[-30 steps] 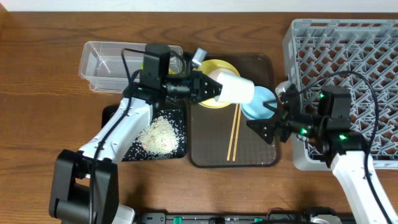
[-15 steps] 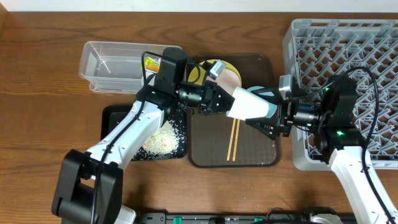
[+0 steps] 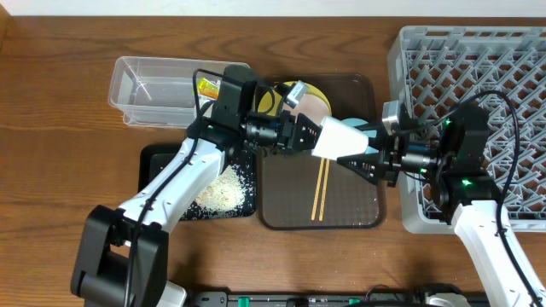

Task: Sort waste into correct bins and load items into the dishwasher rack
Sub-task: 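Hand the cream cup from the left gripper to the right gripper, then place the cream cup into the dish rack with the right gripper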

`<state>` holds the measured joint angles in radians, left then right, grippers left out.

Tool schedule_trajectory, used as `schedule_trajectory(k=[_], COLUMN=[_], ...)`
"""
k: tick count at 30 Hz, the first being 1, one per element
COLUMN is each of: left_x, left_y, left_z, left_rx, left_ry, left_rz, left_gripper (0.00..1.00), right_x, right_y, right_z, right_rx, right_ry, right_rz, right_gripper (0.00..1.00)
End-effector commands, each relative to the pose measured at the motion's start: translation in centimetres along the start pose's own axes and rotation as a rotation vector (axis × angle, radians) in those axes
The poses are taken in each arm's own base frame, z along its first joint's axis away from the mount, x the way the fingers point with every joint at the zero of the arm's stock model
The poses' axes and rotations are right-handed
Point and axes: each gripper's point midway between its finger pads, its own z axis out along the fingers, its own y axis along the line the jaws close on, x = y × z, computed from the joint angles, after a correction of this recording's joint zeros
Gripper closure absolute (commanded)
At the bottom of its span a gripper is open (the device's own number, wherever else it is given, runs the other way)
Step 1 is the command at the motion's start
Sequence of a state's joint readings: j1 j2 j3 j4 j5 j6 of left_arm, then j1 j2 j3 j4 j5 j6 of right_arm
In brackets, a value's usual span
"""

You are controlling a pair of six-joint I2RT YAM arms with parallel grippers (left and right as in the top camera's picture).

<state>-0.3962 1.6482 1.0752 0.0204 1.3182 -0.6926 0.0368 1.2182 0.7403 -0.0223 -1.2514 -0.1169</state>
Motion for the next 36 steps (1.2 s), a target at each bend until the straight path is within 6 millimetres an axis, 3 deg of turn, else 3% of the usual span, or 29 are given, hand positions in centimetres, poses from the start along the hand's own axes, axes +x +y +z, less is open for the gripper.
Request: schedule_trajectory(k=[1,4,8,14,17,20,24,26,36], left_x=[-1.9,-2.2,-1.3,0.0,0.7,0.9,0.9,0.9,1.2], left_y=[3.9,8.0,10.5,9.7,8.4,7.4,7.3,7.4,7.7], left_z=[-1.0,-3.4,-8.5,-18.4,-21.1,-22.3,-22.6,-22.5,-22.5], left_rx=[-0.204,-0.428,-0.723,-1.124,-1.186,-1.19,-1.191,-1.191,-1.189], left_ry=[-0.128,-0.187,-0.218,-0.383,-0.453,-0.496,-0.506,-0.505,-0.503], left_rz=[0.071,0.081,0.105,0.078,0.068,0.07,0.069,0.064,0.042], left_gripper=[0.33,0.27,0.18,0.15,0.12,0.12,0.12,0.12,0.12], right_x=[0.6,2.0,3.4,1.9,1.4,1.9,4.7,6.1,11.2], right_y=[-4.2,-7.1,-8.8,-9.2,-9.6,-9.6,-9.2,-9.0,-10.4], right_z=[-0.4,-1.7,-4.5,-10.6,-14.7,-18.9,-24.4,-26.1,-30.2], right_rx=[0.256,0.447,0.632,0.895,1.097,1.307,1.551,1.609,1.677], right_ry=[0.039,0.089,0.162,0.234,0.261,0.29,0.373,0.409,0.477], right_rz=[0.058,0.103,0.2,0.307,0.389,0.482,0.613,0.683,0.934], right_gripper=[0.42,0.52,0.57,0.87,0.97,0.99,0.99,0.98,0.95])
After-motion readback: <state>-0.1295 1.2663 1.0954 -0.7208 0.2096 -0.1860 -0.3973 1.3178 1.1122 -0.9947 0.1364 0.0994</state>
